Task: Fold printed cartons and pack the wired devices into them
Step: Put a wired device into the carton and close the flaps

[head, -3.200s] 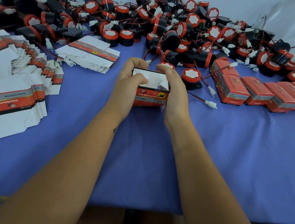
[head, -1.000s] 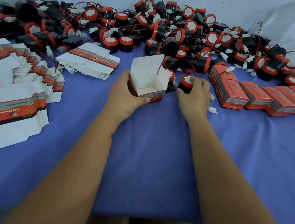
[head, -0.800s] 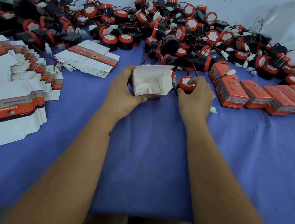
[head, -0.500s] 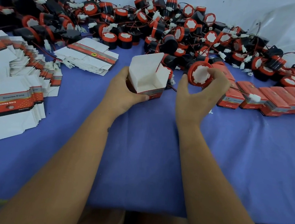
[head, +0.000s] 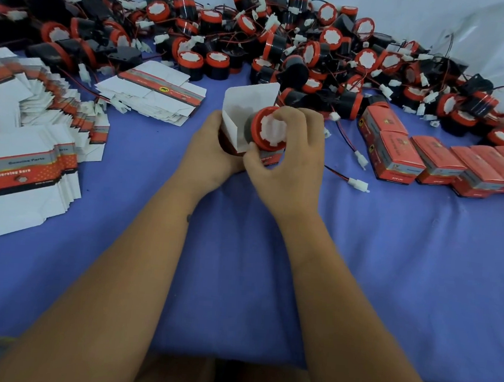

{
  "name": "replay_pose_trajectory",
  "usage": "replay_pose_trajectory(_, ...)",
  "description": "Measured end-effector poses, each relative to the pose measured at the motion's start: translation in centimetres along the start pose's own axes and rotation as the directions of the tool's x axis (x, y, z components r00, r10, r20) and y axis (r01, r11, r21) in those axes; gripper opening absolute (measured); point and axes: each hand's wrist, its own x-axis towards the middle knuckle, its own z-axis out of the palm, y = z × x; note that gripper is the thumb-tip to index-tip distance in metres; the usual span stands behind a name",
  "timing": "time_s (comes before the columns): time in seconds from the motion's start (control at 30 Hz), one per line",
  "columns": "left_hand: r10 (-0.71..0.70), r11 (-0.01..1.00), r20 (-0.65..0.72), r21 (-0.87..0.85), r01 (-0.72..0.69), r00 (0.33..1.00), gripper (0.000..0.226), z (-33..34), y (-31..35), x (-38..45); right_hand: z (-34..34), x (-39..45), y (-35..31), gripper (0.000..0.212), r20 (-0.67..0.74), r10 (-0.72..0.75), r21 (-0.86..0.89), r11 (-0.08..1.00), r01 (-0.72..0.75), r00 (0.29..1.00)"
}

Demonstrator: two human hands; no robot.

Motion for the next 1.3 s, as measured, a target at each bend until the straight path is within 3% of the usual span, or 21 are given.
replay_pose_trajectory(0.77, 0.005, 0.999, 0.201, -0.039, 0.003, 0.980, 0.066, -0.5, -0.4, 0.2, 0.2, -0.1, 0.9, 0.031, 0.123, -0.039, 0.006, 0.999, 0.039, 0.992)
replay_pose_trajectory(0.93, 0.016, 0.998, 0.160, -0.069, -0.005, 0.987, 0.062, -0.2, -0.5, 0.3, 0.3, -0.4, 1.2, 0.016, 0.251, -0.016, -0.066, 0.997, 0.033, 0.968)
replay_pose_trajectory(1.03, 0.018, 0.997, 0.124, -0.079, -0.008, 0.992, 0.057, 0.0, -0.6, 0.3, 0.3, -0.3, 1.0, 0.017, 0.246, -0.010, -0.083, 0.996, 0.031, 0.969)
replay_pose_trajectory(1.13, 0.007, 0.997, 0.029, -0.082, -0.005, 1.000, 0.052, 0.1, -0.5, 0.2, 0.1, -0.3, 0.6, 0.017, 0.188, -0.098, -0.122, 0.985, 0.122, 0.977)
replay_pose_trajectory(1.2, 0.004, 0.998, -0.049, -0.062, -0.007, 0.999, 0.055, 0.0, -0.5, 0.2, -0.1, -0.4, 0.1, 0.021, 0.078, -0.013, -0.109, 0.994, 0.021, 0.997)
replay_pose_trajectory(1.23, 0.002, 0.999, -0.084, -0.054, -0.006, 0.996, 0.058, 0.0, -0.4, 0.2, 0.0, -0.3, 0.0, 0.031, 0.059, 0.097, -0.105, 0.990, -0.091, 0.994)
replay_pose_trajectory(1.3, 0.005, 1.000, -0.129, -0.029, -0.009, 0.992, 0.061, 0.0, -0.4, 0.3, -0.1, 0.1, 0.2, 0.044, 0.062, 0.407, -0.110, 0.910, -0.399, 0.911)
